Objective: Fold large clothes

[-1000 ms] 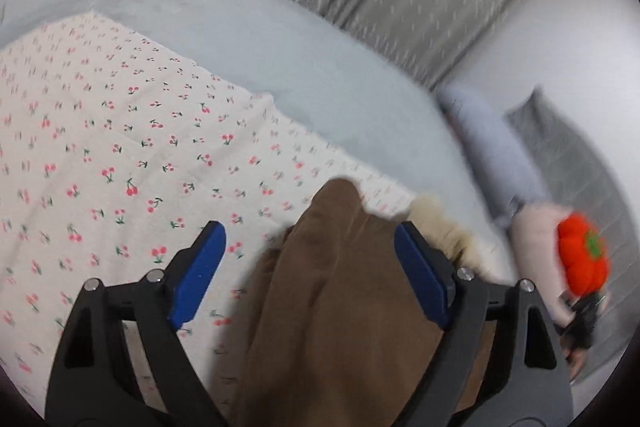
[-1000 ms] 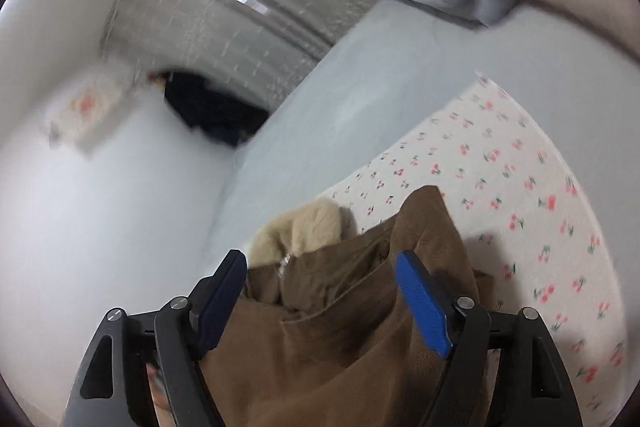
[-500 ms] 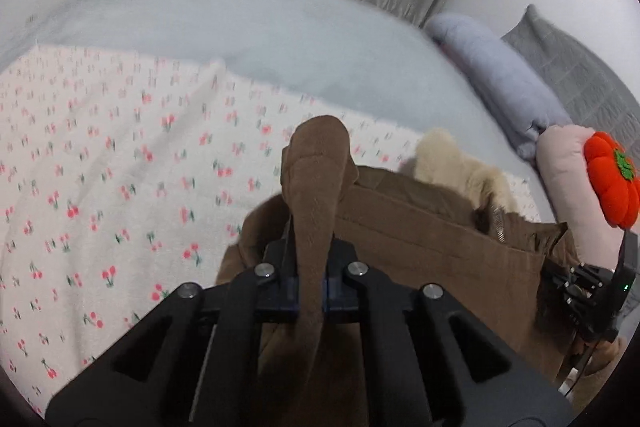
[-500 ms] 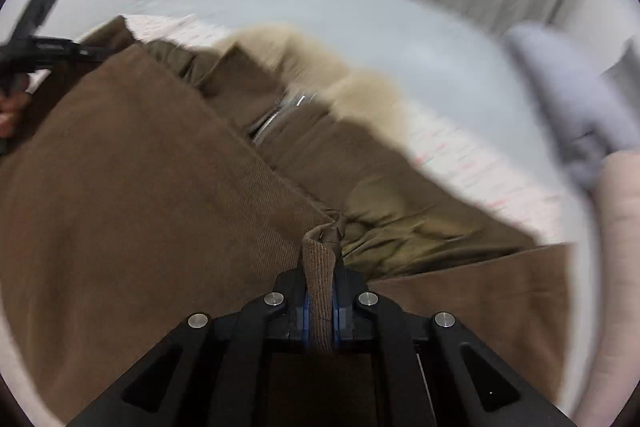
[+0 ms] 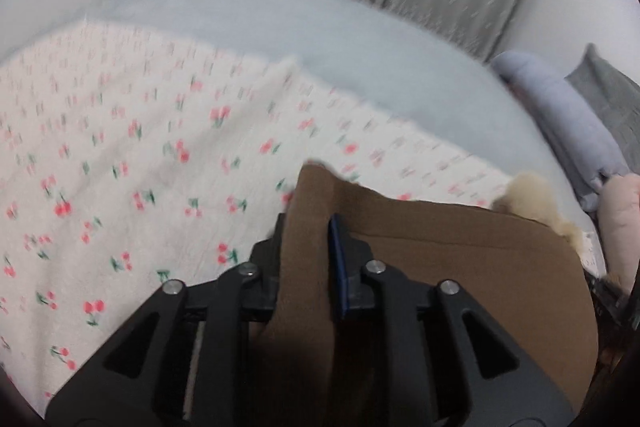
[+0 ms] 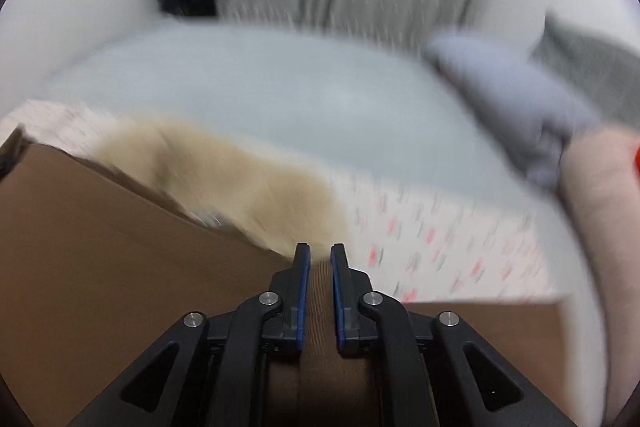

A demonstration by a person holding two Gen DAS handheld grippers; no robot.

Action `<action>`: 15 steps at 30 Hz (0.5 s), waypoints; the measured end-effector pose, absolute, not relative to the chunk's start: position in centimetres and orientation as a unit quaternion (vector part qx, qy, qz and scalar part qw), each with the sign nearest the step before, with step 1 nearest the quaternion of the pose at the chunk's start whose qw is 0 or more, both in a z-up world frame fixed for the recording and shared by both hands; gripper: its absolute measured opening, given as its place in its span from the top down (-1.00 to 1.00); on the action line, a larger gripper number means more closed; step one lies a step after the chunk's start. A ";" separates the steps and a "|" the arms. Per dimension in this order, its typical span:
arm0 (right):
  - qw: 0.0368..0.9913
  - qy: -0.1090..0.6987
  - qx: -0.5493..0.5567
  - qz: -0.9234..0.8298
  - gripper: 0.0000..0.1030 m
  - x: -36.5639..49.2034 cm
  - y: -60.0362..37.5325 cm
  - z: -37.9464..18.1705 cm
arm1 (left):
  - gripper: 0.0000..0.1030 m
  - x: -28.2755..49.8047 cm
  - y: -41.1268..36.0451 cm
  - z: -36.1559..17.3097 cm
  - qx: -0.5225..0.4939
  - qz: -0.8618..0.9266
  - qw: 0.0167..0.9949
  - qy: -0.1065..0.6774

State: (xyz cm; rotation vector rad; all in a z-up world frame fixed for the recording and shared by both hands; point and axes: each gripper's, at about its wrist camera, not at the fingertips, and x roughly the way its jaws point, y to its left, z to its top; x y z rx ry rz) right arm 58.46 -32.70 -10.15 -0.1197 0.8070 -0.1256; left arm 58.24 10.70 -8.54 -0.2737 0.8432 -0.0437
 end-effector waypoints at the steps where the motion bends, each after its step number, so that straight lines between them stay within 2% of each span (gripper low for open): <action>1: 0.909 0.412 -0.036 -0.054 0.76 58.9 -33.6 -11.0 | 0.42 58.5 11.2 -8.8 -0.142 -0.011 0.901 0.410; 3: 0.910 0.411 -0.014 -0.048 0.58 58.3 -34.4 -10.6 | 0.27 58.3 11.8 -8.5 -0.148 0.002 0.900 0.410; 5: 0.908 0.417 0.001 -0.038 0.22 57.1 -35.2 -9.4 | 0.21 57.8 12.4 -8.4 -0.159 0.007 0.898 0.411; 6: 0.910 0.415 0.006 -0.029 0.12 56.5 -35.6 -8.8 | 0.21 57.6 12.6 -8.3 -0.166 0.007 0.897 0.410; 8: 0.921 0.389 0.028 -0.016 -0.28 53.6 -37.5 -6.3 | 0.20 57.6 13.0 -8.4 -0.177 0.007 0.895 0.410; 9: 0.927 0.373 0.037 -0.024 -0.35 51.9 -38.7 -5.1 | 0.20 57.5 13.2 -8.5 -0.181 0.008 0.894 0.410; 11: 0.934 0.350 0.044 -0.048 -0.62 50.1 -40.8 -3.9 | 0.20 57.6 13.5 -8.8 -0.184 0.008 0.893 0.410; 15: 0.912 0.377 0.071 -0.144 -0.63 50.1 -48.0 -4.2 | 0.20 57.5 13.1 -8.7 -0.169 0.015 0.896 0.410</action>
